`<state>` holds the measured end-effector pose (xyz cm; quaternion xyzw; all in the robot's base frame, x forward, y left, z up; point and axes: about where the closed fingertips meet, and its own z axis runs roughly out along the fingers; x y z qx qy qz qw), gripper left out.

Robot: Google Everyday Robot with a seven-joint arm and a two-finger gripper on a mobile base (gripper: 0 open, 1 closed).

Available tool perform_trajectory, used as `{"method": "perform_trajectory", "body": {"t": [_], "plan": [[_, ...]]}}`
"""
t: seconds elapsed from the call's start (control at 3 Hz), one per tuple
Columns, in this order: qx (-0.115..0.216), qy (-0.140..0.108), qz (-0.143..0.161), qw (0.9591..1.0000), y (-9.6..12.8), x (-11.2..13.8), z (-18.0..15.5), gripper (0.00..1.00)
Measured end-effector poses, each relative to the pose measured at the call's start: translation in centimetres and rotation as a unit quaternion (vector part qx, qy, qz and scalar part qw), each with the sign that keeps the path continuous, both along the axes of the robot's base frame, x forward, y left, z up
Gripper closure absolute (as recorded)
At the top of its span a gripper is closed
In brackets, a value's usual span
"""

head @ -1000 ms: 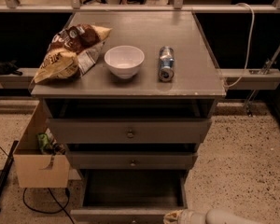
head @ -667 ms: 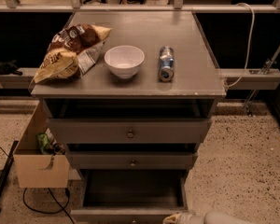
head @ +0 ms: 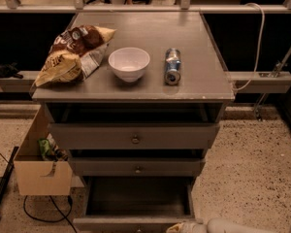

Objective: Close bottom drawer

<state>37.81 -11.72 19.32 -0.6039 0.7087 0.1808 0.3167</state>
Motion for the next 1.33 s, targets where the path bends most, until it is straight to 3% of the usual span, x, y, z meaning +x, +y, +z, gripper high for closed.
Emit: {"method": "perform_trajectory", "body": {"t": [0.33, 1.0, 1.33], "plan": [[-0.002, 0.010, -0.001, 0.9999, 0.2, 0.4, -1.8, 0.96], [-0.002, 0.010, -0.001, 0.9999, 0.2, 0.4, -1.8, 0.50], [-0.013, 0.019, 0.007, 0.9997, 1.3, 1.3, -3.1, 0.19]]}}
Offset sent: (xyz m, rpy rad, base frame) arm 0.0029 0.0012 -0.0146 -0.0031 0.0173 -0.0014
